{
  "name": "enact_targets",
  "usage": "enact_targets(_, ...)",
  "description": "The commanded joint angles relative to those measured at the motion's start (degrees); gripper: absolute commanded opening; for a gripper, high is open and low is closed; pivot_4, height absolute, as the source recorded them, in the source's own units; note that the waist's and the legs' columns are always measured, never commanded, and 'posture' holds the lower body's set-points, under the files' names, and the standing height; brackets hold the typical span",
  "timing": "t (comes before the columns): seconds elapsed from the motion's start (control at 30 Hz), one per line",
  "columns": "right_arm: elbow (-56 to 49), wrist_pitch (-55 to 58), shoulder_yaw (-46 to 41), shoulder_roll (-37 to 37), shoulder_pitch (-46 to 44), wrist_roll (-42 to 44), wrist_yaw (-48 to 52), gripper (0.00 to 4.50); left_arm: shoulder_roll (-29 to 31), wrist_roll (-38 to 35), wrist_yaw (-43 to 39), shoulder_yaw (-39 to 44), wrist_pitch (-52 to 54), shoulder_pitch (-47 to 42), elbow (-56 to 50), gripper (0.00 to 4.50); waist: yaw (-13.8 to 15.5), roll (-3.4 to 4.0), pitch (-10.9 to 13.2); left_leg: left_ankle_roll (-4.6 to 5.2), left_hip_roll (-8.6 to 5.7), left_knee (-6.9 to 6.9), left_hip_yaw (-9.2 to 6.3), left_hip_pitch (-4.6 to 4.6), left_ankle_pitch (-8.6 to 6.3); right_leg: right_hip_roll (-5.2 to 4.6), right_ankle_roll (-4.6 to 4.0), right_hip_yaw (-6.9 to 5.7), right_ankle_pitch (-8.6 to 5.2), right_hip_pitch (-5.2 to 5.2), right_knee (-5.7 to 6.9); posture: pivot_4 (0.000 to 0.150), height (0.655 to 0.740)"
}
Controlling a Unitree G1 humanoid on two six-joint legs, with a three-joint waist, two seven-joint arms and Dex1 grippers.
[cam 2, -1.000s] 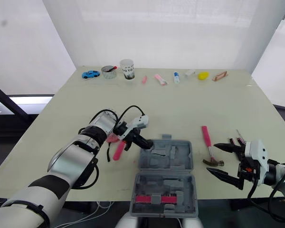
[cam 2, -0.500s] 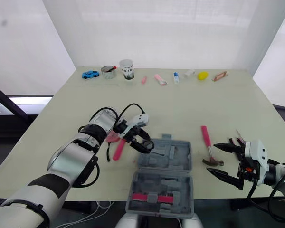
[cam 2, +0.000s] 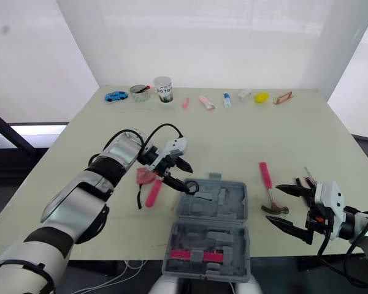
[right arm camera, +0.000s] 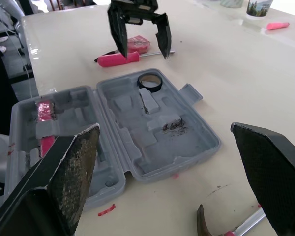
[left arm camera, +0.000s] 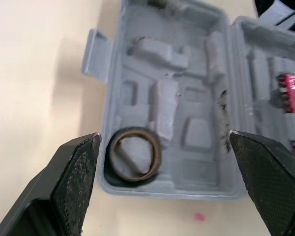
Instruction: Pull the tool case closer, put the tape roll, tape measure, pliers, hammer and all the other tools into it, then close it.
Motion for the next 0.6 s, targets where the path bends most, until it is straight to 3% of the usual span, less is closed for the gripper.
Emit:
enact_targets(0.03,-2.2,-0.9,-0.5,0.5,0.3,0.4,-0.9,4.50,1.9,-8.2,-2.9,3.2,1.6,2.3,-6.9,4.43,0.0,0.01,0.0,0.00,0.00,0.00,-0.01,0.01,0.00,0.00,0.00,0.00,0.00,0.00,0.00,0.150,0.7400)
enact_targets(0.17,-2.7,-0.8,-0.4,1.2,0.0,0.2,-2.0,4.50,5.1,-8.7,-2.9,5.1,-0.4,6.7,-7.0,4.43,-0.4,0.02,0.0,0.00,0.00,0.00,0.00,0.08,0.00,0.00,0.00,0.04,0.00,0.01,0.04,0.150,0.7400)
enact_targets(0.27,-2.9,-1.3,-0.2,1.9,-0.1,-0.2,-3.0,4.50,4.2,-10.5,-1.7,11.2,-2.6,9.7,-6.7,3.75,-0.3,0.02,0.0,0.00,0.00,0.01,0.05,0.07,0.00,0.01,-0.01,0.00,0.00,0.01,0.05,0.150,0.7400)
enact_targets(0.33,-3.0,-1.6,-0.1,2.5,-0.1,-0.5,-3.6,4.50,3.6,-10.6,-0.4,13.8,-4.7,11.8,-6.8,2.86,0.0,0.02,0.0,0.00,0.00,0.02,0.08,0.06,0.00,-0.01,0.00,0.00,0.00,0.01,0.03,0.150,0.7400)
enact_targets(0.4,-3.4,-1.9,0.1,3.1,0.1,-0.8,-4.2,4.50,2.8,-10.3,1.1,16.0,-8.6,14.3,-7.2,2.40,0.2,0.03,0.0,0.00,0.00,0.03,0.08,0.05,0.00,-0.01,0.00,-0.01,0.00,0.02,0.03,0.150,0.7400)
enact_targets(0.57,-3.5,-3.1,0.4,4.5,1.0,-1.6,-5.2,4.50,-0.8,-12.1,1.5,21.8,-13.2,19.6,-8.2,2.40,0.2,0.03,0.0,-0.01,0.00,0.04,0.12,0.03,0.00,-0.03,0.00,-0.02,0.00,0.03,0.01,0.150,0.7400)
enact_targets(0.6,-3.4,-3.4,0.7,4.8,0.9,-1.9,-5.5,4.50,-1.2,-11.4,1.7,22.0,-13.9,20.0,-7.0,2.13,0.1,0.03,0.0,-0.01,-0.01,0.04,0.13,0.03,0.00,-0.03,0.00,-0.01,0.01,0.03,0.01,0.150,0.7400)
